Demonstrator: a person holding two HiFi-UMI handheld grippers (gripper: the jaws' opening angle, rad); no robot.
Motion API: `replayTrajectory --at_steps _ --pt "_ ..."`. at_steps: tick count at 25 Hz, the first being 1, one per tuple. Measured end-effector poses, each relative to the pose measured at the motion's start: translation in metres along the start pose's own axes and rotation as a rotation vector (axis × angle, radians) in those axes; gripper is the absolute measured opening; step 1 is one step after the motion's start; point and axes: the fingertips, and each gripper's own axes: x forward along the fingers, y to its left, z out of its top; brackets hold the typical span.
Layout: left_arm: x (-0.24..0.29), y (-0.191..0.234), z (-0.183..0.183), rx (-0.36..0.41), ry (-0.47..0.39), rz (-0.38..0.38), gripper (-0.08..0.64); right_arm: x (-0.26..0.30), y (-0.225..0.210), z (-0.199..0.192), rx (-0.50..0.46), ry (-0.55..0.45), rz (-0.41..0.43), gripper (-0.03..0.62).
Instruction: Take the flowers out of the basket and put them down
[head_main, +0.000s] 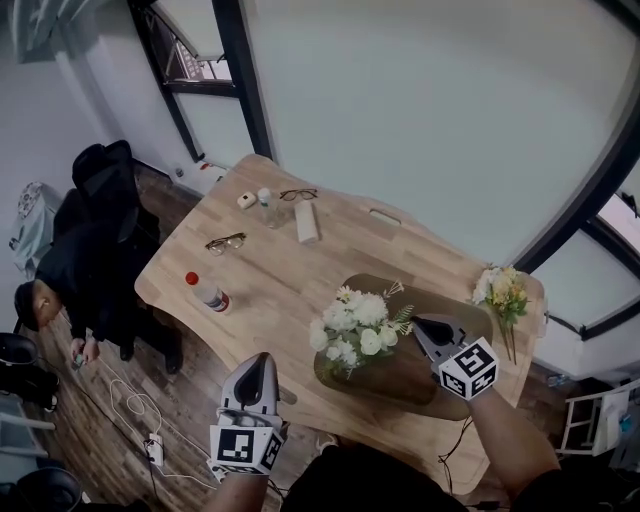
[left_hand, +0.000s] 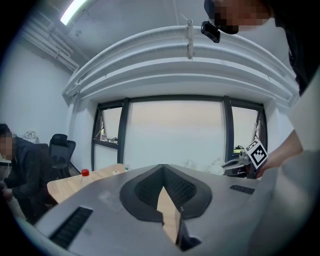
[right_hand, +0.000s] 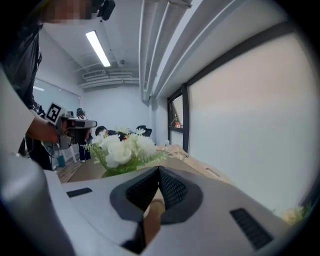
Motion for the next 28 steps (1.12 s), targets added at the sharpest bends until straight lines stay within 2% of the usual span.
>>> replayTrajectory --at_steps 4,9,14,18,19,21,25,28 --pt "-0.003 0.01 -0.002 0.0 0.008 0.028 0.002 0.017 0.011 -0.027 -0.015 0.074 0.072 0.021" --pt "-0.003 0.017 -0.007 -0.012 0.021 0.042 0.002 0.038 0.036 -0.059 -0.084 0.175 0.193 0.021" --pt "-0.004 0.024 -0.004 -0.004 0.019 0.058 0.002 0.054 0.041 -0.073 -0.132 0.193 0.188 0.025" --pt "-0.009 0.037 -0.003 -0.008 0.018 0.087 0.002 0.061 0.054 -0.079 -0.147 0.204 0.275 0.036" --pt "-0.011 0.04 -0.003 -0.008 0.019 0.094 0.002 0.062 0.059 -0.082 -0.153 0.211 0.308 0.076" --pt "-0.014 0.044 -0.003 -0.009 0.02 0.104 0.002 0.065 0.068 -0.085 -0.167 0.22 0.361 0.203" --pt "-0.019 0.053 -0.003 -0.008 0.022 0.123 0.002 0.073 0.079 -0.082 -0.184 0.188 0.407 0.278" --pt "-0.023 0.058 -0.003 -0.004 0.028 0.138 0.002 0.086 0.086 -0.082 -0.187 0.178 0.414 0.293"
